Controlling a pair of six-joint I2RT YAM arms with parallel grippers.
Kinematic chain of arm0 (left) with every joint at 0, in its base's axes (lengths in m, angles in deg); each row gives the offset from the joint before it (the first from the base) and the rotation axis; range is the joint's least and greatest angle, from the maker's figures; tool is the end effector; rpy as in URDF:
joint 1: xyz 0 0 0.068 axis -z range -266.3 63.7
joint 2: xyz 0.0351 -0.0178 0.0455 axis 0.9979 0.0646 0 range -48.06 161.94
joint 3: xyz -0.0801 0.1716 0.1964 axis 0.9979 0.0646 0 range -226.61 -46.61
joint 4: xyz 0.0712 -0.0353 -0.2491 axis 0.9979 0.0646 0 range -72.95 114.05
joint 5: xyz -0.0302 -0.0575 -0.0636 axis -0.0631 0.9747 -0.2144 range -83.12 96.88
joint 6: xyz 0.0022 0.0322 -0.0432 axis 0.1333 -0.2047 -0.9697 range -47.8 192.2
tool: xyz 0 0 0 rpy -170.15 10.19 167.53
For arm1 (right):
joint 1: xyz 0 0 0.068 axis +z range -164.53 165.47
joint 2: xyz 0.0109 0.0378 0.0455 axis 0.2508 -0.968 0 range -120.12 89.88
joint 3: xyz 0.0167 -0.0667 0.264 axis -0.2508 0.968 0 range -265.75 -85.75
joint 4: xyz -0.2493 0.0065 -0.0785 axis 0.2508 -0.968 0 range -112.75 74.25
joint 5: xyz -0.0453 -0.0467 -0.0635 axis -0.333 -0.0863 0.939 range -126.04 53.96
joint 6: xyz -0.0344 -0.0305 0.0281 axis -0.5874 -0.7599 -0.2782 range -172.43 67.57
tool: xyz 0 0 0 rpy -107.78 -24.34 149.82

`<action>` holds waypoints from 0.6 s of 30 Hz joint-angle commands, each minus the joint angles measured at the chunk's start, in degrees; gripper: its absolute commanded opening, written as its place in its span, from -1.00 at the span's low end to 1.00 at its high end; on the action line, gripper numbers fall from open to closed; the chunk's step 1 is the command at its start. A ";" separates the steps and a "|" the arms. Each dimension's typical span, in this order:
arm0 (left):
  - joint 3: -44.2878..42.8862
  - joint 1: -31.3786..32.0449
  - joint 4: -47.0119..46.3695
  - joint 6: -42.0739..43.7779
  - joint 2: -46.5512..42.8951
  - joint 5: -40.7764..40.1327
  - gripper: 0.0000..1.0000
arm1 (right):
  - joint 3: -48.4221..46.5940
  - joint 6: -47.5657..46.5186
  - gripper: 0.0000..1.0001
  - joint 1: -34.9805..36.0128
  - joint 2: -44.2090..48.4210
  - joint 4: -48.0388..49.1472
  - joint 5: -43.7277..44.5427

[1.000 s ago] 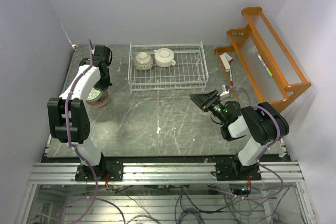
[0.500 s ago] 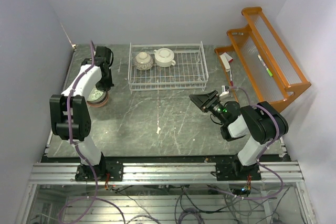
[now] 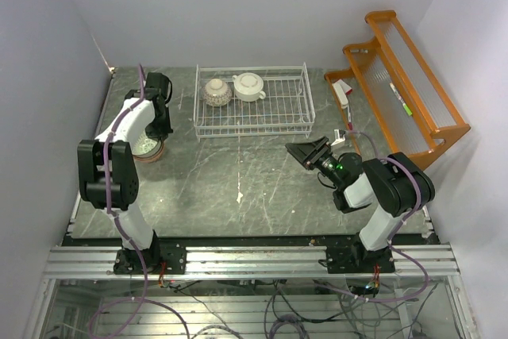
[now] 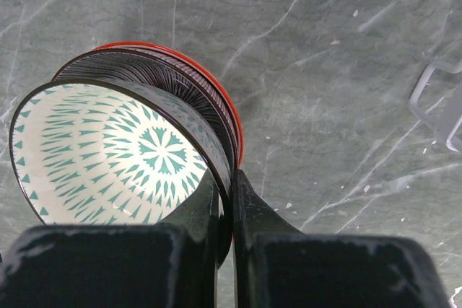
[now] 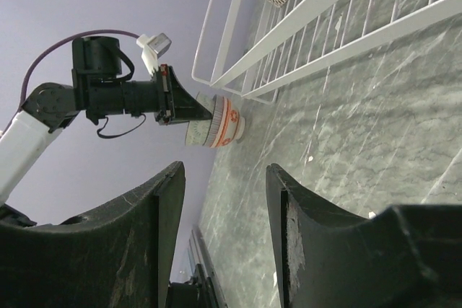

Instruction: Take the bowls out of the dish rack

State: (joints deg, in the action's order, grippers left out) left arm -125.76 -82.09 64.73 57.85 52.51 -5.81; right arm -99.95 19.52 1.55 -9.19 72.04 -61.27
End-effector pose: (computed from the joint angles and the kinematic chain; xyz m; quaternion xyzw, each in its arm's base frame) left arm 0.3569 -0.0184 0.2378 -0.1064 0.9718 0.0782 0.1954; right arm 0.2354 0.0837 0.1410 0.1750 0.6681 0.5997 0.4042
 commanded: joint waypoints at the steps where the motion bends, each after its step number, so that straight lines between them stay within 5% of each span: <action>1: -0.47 -0.76 -0.16 0.18 0.49 -1.57 -0.81 | -0.88 -0.86 -0.04 -0.43 -1.28 16.45 -0.61; 8: -0.29 -1.02 -0.33 -0.10 0.54 0.11 -0.48 | -1.27 -0.63 -0.05 -0.43 -2.40 16.45 -0.87; 18: 0.04 -1.31 -0.46 -0.24 -0.84 -0.26 -0.47 | -1.46 -0.84 -0.06 -0.41 -3.12 16.45 -1.22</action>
State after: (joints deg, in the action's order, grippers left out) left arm -125.76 -82.75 64.27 57.83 53.17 -5.90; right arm -100.69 19.52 1.55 -11.83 72.04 -61.91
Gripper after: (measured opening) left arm 0.275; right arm 0.472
